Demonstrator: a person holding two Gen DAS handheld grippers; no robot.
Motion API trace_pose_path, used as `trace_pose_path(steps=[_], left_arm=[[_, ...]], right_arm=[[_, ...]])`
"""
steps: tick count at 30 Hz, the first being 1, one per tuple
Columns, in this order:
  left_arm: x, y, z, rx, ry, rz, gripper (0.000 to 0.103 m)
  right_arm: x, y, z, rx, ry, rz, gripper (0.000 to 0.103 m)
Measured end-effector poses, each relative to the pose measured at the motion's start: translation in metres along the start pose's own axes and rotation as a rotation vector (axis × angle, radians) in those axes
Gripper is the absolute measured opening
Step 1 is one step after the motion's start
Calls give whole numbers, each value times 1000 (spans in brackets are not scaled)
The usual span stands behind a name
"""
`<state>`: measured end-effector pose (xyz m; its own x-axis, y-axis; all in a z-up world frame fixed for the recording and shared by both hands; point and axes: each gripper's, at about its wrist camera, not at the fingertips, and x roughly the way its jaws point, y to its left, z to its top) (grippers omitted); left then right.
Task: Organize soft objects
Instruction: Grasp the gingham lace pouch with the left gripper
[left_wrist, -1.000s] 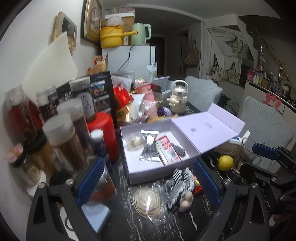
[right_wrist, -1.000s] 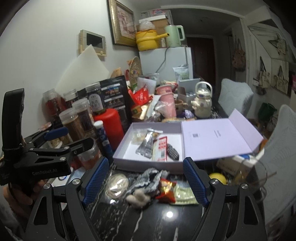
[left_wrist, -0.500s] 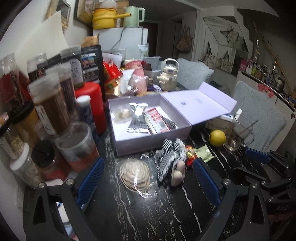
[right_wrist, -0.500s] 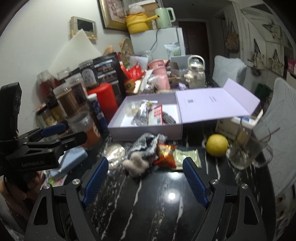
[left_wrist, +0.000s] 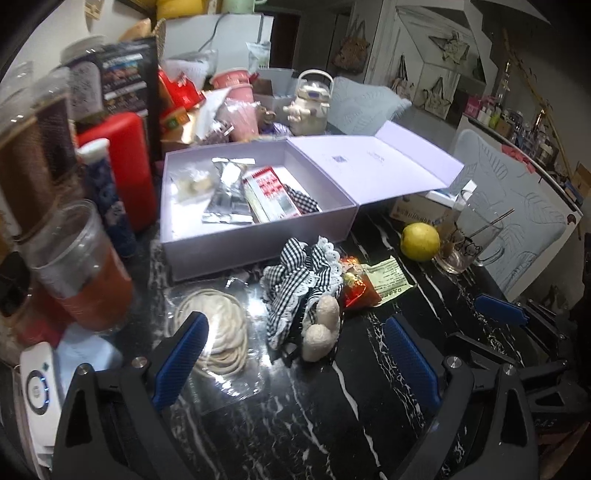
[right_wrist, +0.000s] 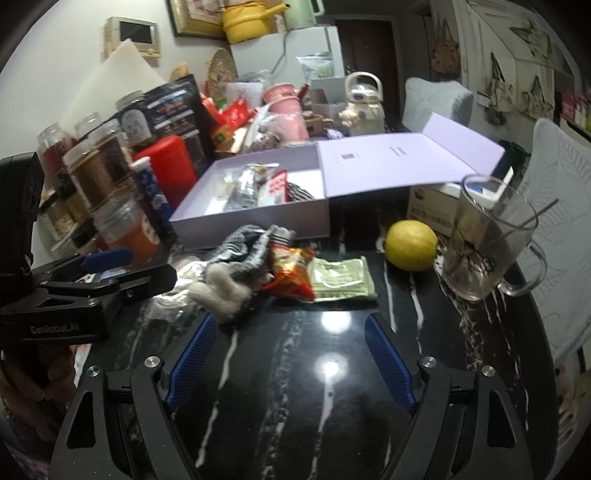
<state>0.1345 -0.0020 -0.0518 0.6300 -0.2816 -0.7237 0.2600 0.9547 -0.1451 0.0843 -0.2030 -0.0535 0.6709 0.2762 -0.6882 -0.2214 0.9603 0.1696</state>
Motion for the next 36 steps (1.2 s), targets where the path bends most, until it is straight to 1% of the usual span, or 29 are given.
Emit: trace_pose_path(steps=[5, 8, 12, 14, 17, 24, 27, 28, 29, 30, 31, 33, 36], left_arm=[[23, -4, 5, 11, 42, 8, 98], [39, -6, 8, 22, 65, 44, 98], [59, -6, 13, 28, 102, 66, 98], [71, -5, 16, 27, 129, 94, 98], [85, -4, 20, 28, 158, 105, 98], [109, -7, 27, 37, 203, 88, 98], [115, -9, 27, 51, 206, 92, 97], [116, -10, 26, 54, 203, 90, 89], [117, -10, 25, 53, 204, 83, 68], [118, -10, 24, 49, 206, 76, 59], [116, -12, 24, 59, 187, 95, 50], [114, -13, 23, 64, 186, 82, 48], [110, -10, 23, 32, 198, 50, 48]], right_arm=[[13, -15, 1, 26, 22, -19, 83], [22, -24, 3, 36, 37, -37, 83], [37, -36, 6, 48, 62, -47, 83], [44, -40, 7, 53, 73, -49, 83], [53, -46, 10, 59, 87, -53, 83], [68, -58, 15, 76, 111, -36, 83], [72, -61, 16, 89, 118, -23, 83], [74, -63, 16, 93, 121, -19, 83], [75, -63, 17, 96, 123, -14, 83], [77, -64, 18, 96, 127, -9, 83], [78, -64, 18, 97, 128, -6, 83], [81, -66, 21, 100, 127, -2, 83], [85, -68, 24, 102, 128, 0, 83]])
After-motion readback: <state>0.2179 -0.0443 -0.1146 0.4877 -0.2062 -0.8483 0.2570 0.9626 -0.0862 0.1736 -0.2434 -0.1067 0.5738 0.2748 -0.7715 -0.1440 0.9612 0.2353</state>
